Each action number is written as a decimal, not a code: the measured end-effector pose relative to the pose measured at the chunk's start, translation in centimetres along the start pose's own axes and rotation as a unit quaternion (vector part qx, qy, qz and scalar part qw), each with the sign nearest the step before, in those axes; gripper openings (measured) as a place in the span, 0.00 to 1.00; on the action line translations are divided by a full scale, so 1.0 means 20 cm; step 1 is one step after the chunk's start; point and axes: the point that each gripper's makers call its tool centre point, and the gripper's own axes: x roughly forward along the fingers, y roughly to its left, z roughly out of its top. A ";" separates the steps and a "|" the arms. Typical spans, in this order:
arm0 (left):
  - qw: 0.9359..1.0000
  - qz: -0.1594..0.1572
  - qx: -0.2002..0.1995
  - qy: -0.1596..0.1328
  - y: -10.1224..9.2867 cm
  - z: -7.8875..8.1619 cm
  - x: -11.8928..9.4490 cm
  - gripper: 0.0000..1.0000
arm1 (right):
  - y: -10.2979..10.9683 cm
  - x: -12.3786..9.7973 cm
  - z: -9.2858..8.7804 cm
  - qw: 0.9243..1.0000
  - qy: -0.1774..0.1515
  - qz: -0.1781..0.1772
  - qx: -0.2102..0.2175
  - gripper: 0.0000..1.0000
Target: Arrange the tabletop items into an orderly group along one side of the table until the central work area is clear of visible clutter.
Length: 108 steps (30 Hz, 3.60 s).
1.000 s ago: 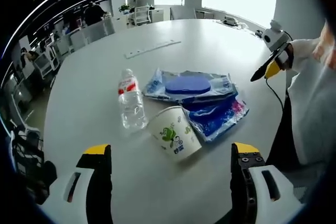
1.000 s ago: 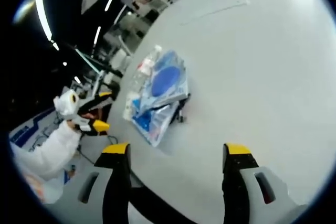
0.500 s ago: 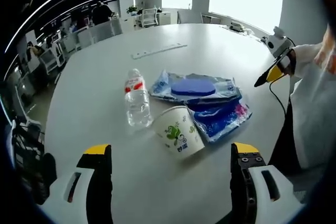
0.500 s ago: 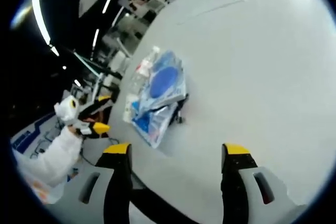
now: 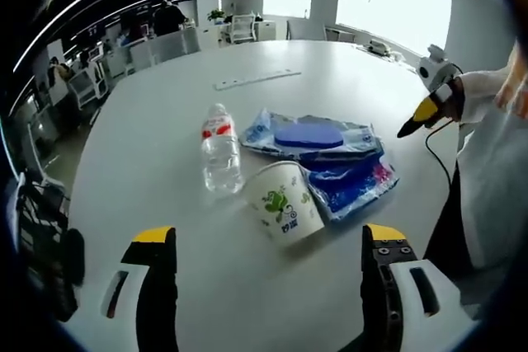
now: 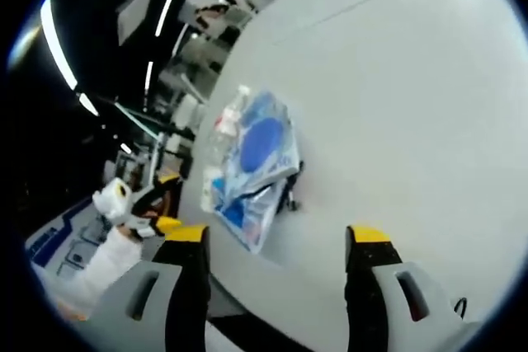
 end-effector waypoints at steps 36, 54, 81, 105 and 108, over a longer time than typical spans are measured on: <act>0.999 0.005 -0.047 -0.020 -0.05 -0.04 0.01 0.94 | -0.04 0.33 0.20 0.993 -0.071 -0.022 0.087 0.35; 0.998 0.008 -0.056 -0.020 -0.06 -0.06 0.01 0.92 | -0.06 0.42 0.21 0.983 -0.090 -0.012 0.162 0.27; 0.995 0.009 -0.077 -0.069 -0.04 0.13 0.09 0.88 | 0.14 0.32 0.39 0.982 -0.150 0.081 0.080 0.00; 0.980 -0.010 -0.130 -0.149 0.05 0.35 0.12 0.92 | 0.70 0.04 0.44 0.946 -0.108 0.238 -0.193 0.00; 0.976 -0.019 -0.136 -0.170 0.06 0.40 0.10 0.95 | 0.79 -0.05 0.44 0.932 -0.106 0.271 -0.217 0.00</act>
